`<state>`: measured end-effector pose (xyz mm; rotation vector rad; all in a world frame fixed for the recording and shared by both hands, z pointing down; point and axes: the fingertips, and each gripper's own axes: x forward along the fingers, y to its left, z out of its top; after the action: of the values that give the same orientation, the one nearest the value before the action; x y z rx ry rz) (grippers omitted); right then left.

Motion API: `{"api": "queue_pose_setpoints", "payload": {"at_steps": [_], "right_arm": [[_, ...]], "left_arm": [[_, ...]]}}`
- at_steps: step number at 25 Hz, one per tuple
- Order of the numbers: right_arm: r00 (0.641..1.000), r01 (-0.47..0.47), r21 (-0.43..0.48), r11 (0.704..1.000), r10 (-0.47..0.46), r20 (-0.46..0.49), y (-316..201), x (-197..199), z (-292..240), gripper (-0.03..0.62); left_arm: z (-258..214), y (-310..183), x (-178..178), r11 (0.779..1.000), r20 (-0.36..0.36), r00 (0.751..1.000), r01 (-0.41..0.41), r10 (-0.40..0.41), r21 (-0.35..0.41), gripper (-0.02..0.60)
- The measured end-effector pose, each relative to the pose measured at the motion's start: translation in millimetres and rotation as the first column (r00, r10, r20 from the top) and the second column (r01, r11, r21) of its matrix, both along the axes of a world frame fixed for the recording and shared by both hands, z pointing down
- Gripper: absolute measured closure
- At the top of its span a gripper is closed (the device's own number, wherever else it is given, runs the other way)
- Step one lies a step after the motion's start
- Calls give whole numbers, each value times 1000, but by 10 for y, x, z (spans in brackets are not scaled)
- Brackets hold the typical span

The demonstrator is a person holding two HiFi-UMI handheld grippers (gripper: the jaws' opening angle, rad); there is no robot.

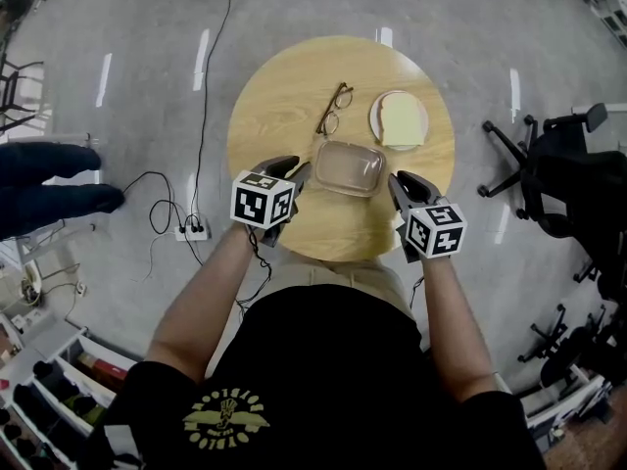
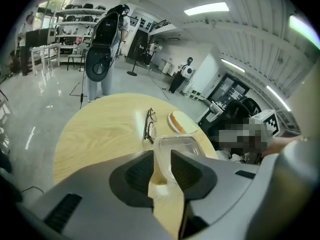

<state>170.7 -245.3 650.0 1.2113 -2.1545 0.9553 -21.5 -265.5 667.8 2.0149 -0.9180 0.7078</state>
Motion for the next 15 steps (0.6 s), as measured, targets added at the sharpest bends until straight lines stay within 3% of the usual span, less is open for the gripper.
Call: {"api": "queue_pose_setpoints", "payload": {"at_steps": [15], "right_arm": [[1000, -10, -123, 992, 13, 20, 13, -58, 581, 491]], "left_arm": [[356, -25, 122, 995, -6, 1000, 8, -9, -95, 459]]}}
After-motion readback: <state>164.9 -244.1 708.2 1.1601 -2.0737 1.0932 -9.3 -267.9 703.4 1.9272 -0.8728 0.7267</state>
